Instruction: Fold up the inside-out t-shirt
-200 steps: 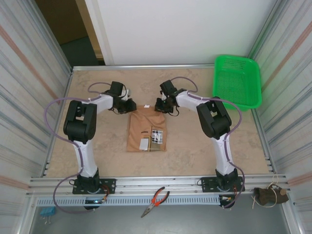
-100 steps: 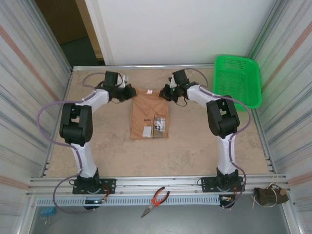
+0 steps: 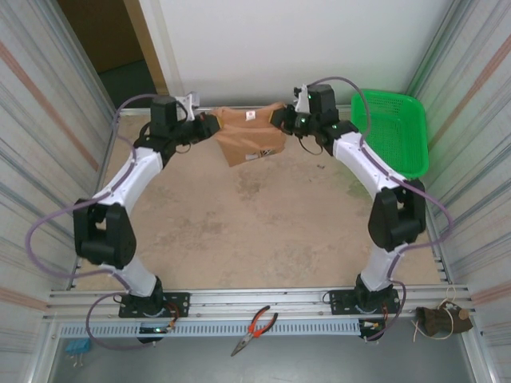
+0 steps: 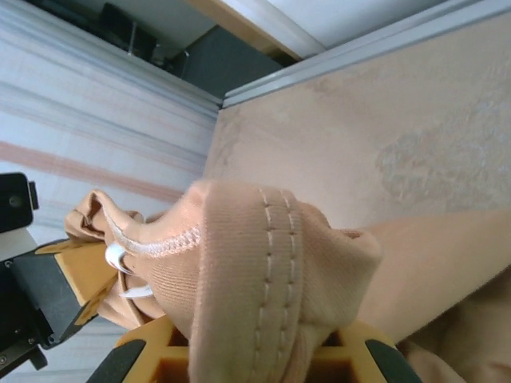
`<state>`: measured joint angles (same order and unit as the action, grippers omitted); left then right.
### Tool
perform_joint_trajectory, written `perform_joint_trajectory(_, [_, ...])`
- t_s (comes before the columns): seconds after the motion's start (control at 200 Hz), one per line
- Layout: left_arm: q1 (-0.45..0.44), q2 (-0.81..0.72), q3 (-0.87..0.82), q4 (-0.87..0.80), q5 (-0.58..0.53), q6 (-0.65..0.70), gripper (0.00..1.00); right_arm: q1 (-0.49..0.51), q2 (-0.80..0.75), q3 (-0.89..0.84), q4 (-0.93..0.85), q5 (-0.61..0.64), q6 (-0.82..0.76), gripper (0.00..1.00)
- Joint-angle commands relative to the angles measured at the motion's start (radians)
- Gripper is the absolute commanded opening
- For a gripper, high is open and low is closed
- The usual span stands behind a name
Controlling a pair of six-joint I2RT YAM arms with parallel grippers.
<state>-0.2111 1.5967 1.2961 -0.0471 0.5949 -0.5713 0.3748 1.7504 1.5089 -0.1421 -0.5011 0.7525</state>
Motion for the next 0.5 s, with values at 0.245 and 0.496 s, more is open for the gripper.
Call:
perform_joint_trajectory(0.245, [-0.088,-0.224,-0.536,0.179,-0.122,0.022,0.00,0.148,-0.203,-0.628,0.234,0.144,0.026,0.00])
perform_joint_trajectory(0.496, [-0.093,-0.133,-0.499,0.174,-0.185,0.048,0.00,0.143,-0.109,-0.500,0.142,0.208,-0.077,0.00])
